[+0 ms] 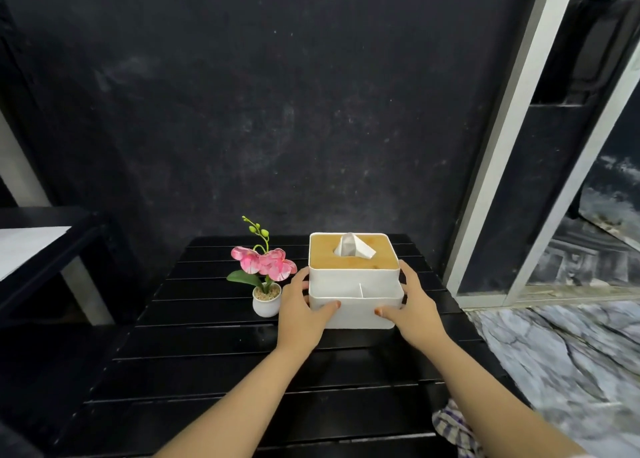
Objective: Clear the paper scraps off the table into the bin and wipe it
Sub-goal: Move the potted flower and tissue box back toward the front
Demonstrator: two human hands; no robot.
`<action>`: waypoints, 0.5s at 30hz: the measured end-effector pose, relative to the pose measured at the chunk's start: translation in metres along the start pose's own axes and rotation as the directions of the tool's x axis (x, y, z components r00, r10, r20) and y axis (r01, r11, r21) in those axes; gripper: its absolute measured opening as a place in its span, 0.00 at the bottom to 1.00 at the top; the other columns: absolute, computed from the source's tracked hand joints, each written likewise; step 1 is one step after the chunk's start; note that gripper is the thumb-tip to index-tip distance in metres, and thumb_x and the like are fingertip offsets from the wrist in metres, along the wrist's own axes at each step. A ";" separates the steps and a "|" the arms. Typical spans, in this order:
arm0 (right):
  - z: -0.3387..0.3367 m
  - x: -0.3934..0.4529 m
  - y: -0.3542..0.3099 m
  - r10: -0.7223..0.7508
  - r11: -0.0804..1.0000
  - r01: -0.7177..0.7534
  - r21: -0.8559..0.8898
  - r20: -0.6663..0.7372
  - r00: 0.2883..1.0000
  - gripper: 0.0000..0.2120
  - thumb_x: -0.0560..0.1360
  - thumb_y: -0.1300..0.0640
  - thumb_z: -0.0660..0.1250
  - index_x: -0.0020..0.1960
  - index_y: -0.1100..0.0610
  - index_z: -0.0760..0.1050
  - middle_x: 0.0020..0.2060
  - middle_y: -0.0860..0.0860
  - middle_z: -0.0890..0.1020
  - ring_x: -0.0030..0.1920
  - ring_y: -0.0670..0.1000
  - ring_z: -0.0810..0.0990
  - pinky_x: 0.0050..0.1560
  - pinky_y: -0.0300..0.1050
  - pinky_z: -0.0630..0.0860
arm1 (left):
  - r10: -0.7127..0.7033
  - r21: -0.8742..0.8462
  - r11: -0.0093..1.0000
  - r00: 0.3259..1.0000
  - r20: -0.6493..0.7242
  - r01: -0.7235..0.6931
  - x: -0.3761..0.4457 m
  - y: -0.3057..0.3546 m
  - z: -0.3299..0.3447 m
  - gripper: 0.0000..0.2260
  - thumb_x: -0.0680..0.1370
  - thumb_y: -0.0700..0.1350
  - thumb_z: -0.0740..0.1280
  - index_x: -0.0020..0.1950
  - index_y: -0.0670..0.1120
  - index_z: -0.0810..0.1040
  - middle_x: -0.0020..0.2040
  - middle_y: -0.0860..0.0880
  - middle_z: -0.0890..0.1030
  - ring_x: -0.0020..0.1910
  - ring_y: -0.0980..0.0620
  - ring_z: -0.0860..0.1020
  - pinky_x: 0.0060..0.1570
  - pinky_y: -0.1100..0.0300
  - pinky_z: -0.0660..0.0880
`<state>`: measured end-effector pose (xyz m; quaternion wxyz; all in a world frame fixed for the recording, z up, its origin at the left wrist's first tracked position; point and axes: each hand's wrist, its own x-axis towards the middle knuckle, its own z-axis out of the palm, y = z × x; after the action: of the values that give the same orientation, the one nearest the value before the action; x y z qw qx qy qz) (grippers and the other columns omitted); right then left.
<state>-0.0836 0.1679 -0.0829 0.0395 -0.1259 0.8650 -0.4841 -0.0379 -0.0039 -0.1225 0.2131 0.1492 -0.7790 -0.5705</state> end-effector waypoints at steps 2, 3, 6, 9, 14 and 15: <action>0.000 0.006 0.000 -0.002 1.000 0.002 0.001 0.010 1.000 0.40 0.68 0.59 0.73 0.72 0.50 0.54 0.64 0.53 0.74 0.62 0.55 0.74 0.63 0.53 0.71 | 0.000 0.004 1.000 1.000 -0.017 0.000 0.004 -0.002 0.003 0.32 0.69 0.42 0.74 0.69 0.53 0.65 0.61 0.51 0.72 0.53 0.54 0.75 0.53 0.57 0.75; 0.000 0.009 0.000 -0.003 1.000 0.003 -0.002 0.015 1.000 0.39 0.68 0.60 0.73 0.72 0.50 0.54 0.64 0.53 0.73 0.62 0.55 0.73 0.64 0.54 0.71 | 0.001 0.005 1.000 1.000 -0.026 -0.001 0.006 -0.003 0.004 0.32 0.68 0.42 0.74 0.69 0.53 0.65 0.61 0.50 0.72 0.53 0.54 0.75 0.54 0.56 0.75; 0.000 0.017 0.000 0.006 1.000 -0.006 0.001 0.025 1.000 0.40 0.69 0.61 0.72 0.72 0.50 0.53 0.66 0.54 0.72 0.64 0.56 0.72 0.65 0.55 0.69 | 0.007 0.007 1.000 0.999 -0.052 -0.007 0.009 -0.005 0.010 0.32 0.69 0.42 0.74 0.70 0.53 0.65 0.60 0.50 0.70 0.53 0.54 0.74 0.57 0.54 0.75; 0.000 0.023 0.002 0.004 1.000 -0.005 0.016 0.033 0.999 0.40 0.69 0.61 0.72 0.72 0.49 0.52 0.66 0.54 0.72 0.65 0.56 0.71 0.65 0.56 0.69 | 0.005 0.020 1.000 0.997 -0.072 -0.004 0.012 -0.006 0.014 0.33 0.69 0.43 0.73 0.70 0.53 0.64 0.59 0.51 0.68 0.53 0.54 0.73 0.58 0.56 0.73; 0.003 0.033 0.005 0.006 1.000 -0.006 0.006 0.029 1.000 0.40 0.69 0.61 0.72 0.72 0.48 0.52 0.67 0.53 0.71 0.65 0.56 0.71 0.65 0.57 0.69 | 0.001 -0.012 1.000 0.997 -0.080 -0.002 0.017 -0.006 0.015 0.31 0.70 0.42 0.73 0.70 0.53 0.64 0.62 0.50 0.68 0.56 0.53 0.73 0.58 0.56 0.73; 0.004 0.034 0.005 0.008 1.000 -0.008 0.006 0.031 1.000 0.40 0.69 0.61 0.72 0.72 0.49 0.52 0.67 0.53 0.71 0.65 0.56 0.71 0.66 0.58 0.69 | -0.001 -0.019 1.000 0.997 -0.082 0.000 0.018 -0.007 0.015 0.31 0.70 0.42 0.73 0.70 0.53 0.65 0.63 0.49 0.69 0.56 0.52 0.73 0.58 0.55 0.73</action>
<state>-0.1165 0.1588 -0.0873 0.0551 -0.1296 0.8633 -0.4846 -0.0608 -0.0018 -0.1301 0.2462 0.1707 -0.7643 -0.5711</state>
